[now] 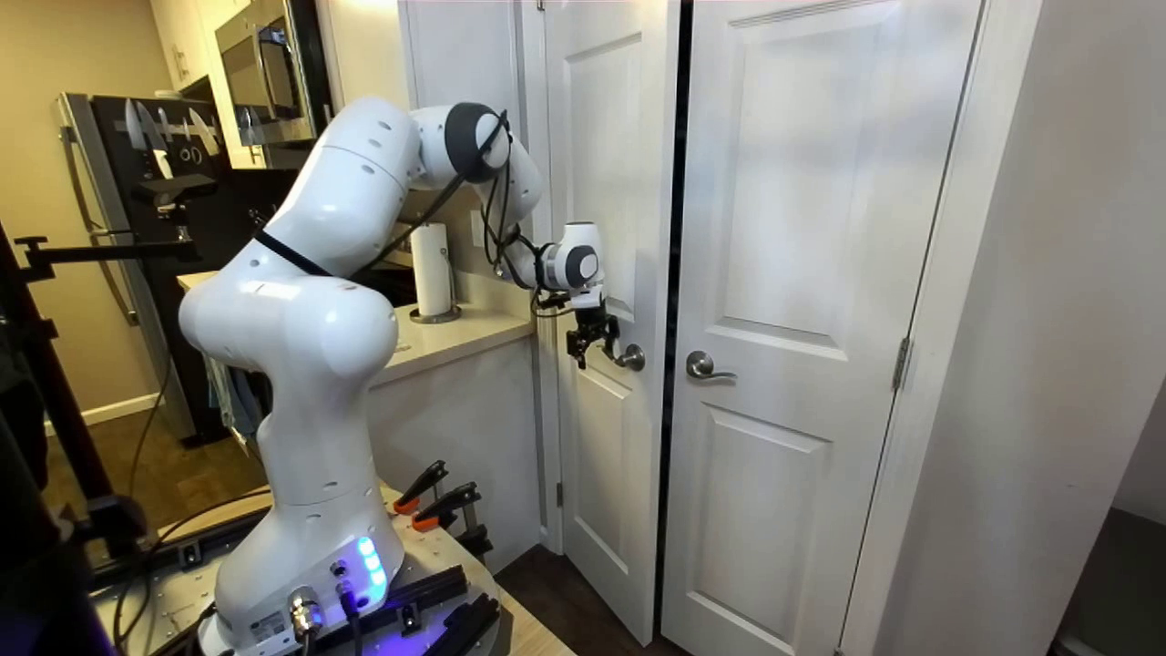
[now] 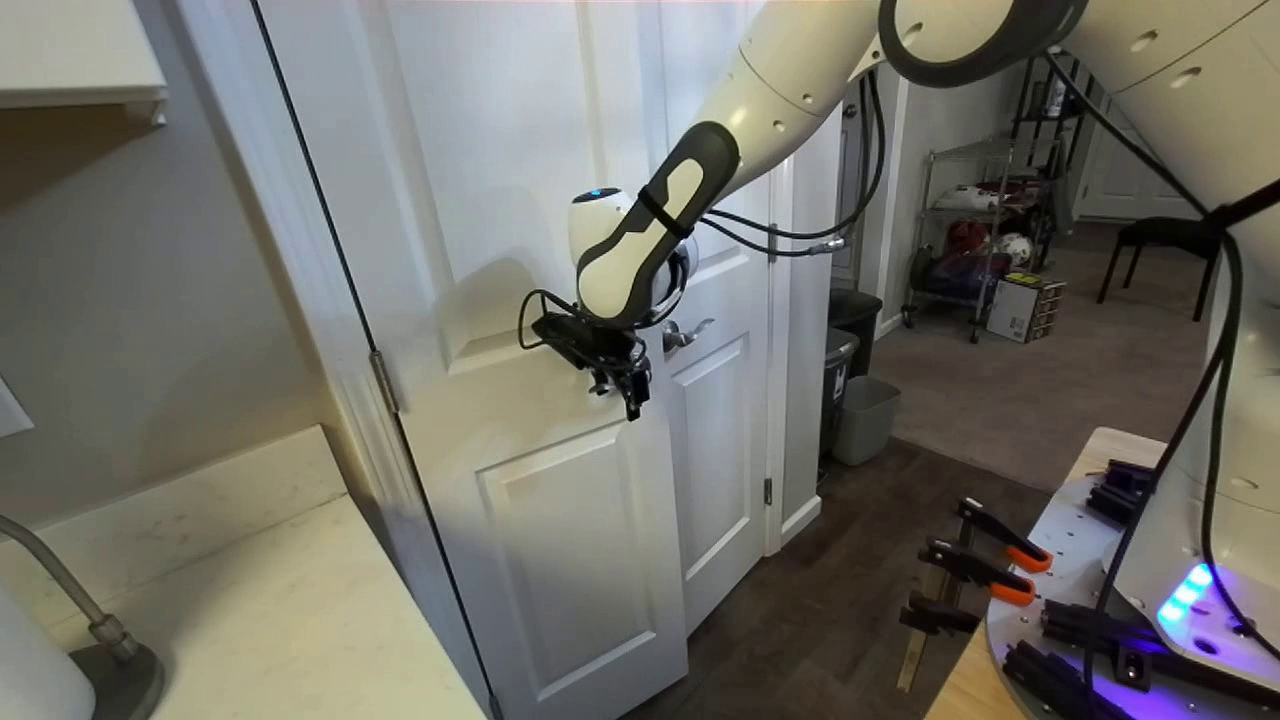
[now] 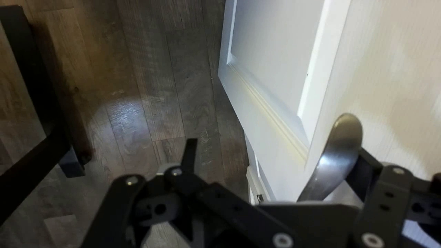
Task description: Open the door on the left
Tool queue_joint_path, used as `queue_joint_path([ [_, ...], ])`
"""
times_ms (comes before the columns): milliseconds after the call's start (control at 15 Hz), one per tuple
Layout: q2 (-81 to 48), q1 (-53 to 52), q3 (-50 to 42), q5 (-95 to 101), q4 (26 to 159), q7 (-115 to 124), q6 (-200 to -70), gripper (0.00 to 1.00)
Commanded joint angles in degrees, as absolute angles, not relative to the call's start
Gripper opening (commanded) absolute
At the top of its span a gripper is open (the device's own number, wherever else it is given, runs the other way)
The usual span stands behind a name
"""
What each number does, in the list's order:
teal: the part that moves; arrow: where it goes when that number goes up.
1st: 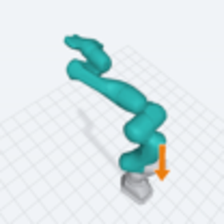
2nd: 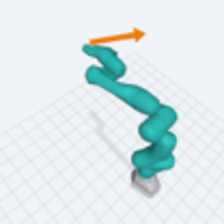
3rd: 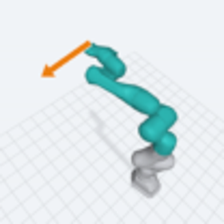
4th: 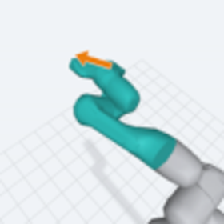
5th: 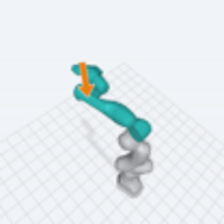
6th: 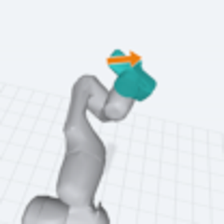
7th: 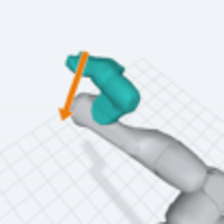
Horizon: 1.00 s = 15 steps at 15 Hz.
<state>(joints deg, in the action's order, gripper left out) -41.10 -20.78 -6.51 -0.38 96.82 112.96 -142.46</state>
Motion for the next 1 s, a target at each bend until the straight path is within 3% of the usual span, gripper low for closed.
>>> queue_joint_path([
  [0,-37.44,-21.82,-6.66,0.44,102.61,118.49,-144.69,1.00],
  [933,-36.24,-28.40,-7.93,2.31,106.47,143.05,-149.17,1.00],
])
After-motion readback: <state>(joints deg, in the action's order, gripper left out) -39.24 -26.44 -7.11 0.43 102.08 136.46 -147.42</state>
